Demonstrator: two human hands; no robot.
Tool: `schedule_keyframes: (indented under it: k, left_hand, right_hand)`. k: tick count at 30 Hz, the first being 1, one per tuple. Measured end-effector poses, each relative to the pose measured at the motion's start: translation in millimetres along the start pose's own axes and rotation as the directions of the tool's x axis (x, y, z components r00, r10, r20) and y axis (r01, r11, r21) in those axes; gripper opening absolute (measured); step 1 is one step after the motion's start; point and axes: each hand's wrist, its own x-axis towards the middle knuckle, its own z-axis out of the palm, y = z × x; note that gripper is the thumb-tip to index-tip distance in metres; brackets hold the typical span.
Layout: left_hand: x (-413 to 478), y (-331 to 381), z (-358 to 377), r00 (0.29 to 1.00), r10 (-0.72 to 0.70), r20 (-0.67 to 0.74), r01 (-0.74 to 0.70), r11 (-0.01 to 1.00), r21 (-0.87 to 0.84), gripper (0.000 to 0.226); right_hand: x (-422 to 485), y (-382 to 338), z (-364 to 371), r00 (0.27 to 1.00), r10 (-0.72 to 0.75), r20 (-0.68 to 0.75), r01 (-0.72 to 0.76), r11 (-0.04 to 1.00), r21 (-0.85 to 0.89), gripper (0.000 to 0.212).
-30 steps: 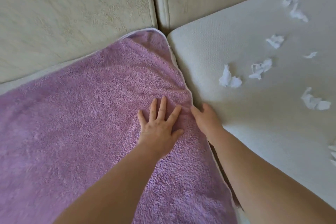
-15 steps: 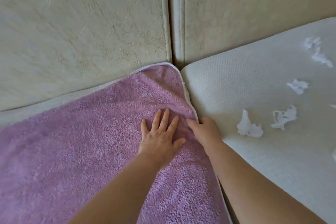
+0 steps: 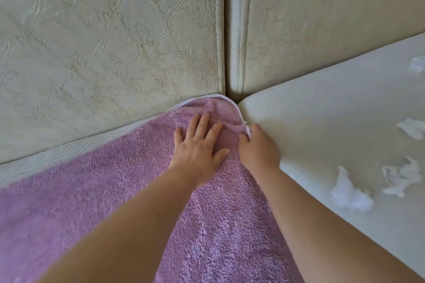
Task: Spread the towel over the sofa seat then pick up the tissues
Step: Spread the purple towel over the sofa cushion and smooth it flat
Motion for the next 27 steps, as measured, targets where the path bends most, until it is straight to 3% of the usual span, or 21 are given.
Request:
schedule_keyframes:
  k: [2, 7, 10, 12, 15, 16, 18, 20, 21, 24, 27]
  left_hand:
    - [-4.1, -2.3, 6.1, 0.996, -0.06, -0.068, 0.057, 0.998, -0.04, 0.076]
    - [-5.5, -4.7, 12.2, 0.996, -0.082, -0.024, 0.081, 0.996, -0.022, 0.078]
    - [-7.3, -5.4, 14.0, 0.996, -0.069, -0.055, 0.068, 0.997, -0.024, 0.076]
    - [-4.0, -5.9, 12.9, 0.998, -0.069, -0.008, 0.069, 0.997, -0.019, 0.074]
    - [6.2, -7.4, 3.9, 0.996, -0.028, 0.09, 0.033, 0.997, -0.062, 0.07]
    - [6.3, -14.8, -2.0, 0.998, -0.007, 0.066, 0.014, 0.994, -0.11, 0.066]
    - [1.4, -31.8, -11.4, 0.991, 0.013, -0.131, -0.043, 0.973, -0.228, 0.051]
    - [-12.2, -61.8, -18.6, 0.917, -0.14, -0.372, 0.045, 0.966, -0.253, 0.042]
    - [-20.1, -79.9, -19.6, 0.871, -0.254, -0.42, 0.156, 0.955, -0.252, 0.038]
    - [-46.5, -126.9, -22.4, 0.788, -0.549, -0.279, 0.471, 0.829, -0.301, 0.031]
    - [-67.1, -150.6, -32.7, 0.793, -0.581, -0.186, 0.504, 0.796, -0.335, 0.025]
  right_hand:
    - [12.2, -5.8, 3.0, 0.999, 0.033, 0.002, -0.033, 0.999, -0.003, 0.027]
    - [40.2, -35.7, 1.4, 0.994, 0.102, 0.043, -0.106, 0.989, 0.105, 0.044]
    - [55.3, -52.1, -4.6, 0.99, -0.057, -0.128, 0.085, 0.971, 0.223, 0.035]
    - [56.7, -49.2, -3.5, 0.975, -0.128, -0.181, 0.144, 0.986, 0.082, 0.038]
    - [49.0, -40.4, 5.3, 0.993, -0.08, -0.092, 0.059, 0.976, -0.208, 0.052]
    - [43.0, -49.5, 10.9, 0.978, -0.177, -0.107, 0.144, 0.956, -0.257, 0.057]
    - [31.4, -75.3, 18.4, 0.875, -0.466, -0.131, 0.418, 0.864, -0.281, 0.057]
    - [20.7, -109.7, 24.4, 0.756, -0.653, -0.032, 0.624, 0.735, -0.267, 0.047]
    - [15.8, -123.8, 27.3, 0.731, -0.681, 0.052, 0.67, 0.7, -0.249, 0.044]
    - [12.9, -144.3, 42.5, 0.72, -0.632, 0.287, 0.693, 0.678, -0.246, 0.045]
    - [11.7, -151.1, 61.3, 0.733, -0.539, 0.415, 0.674, 0.654, -0.343, 0.045]
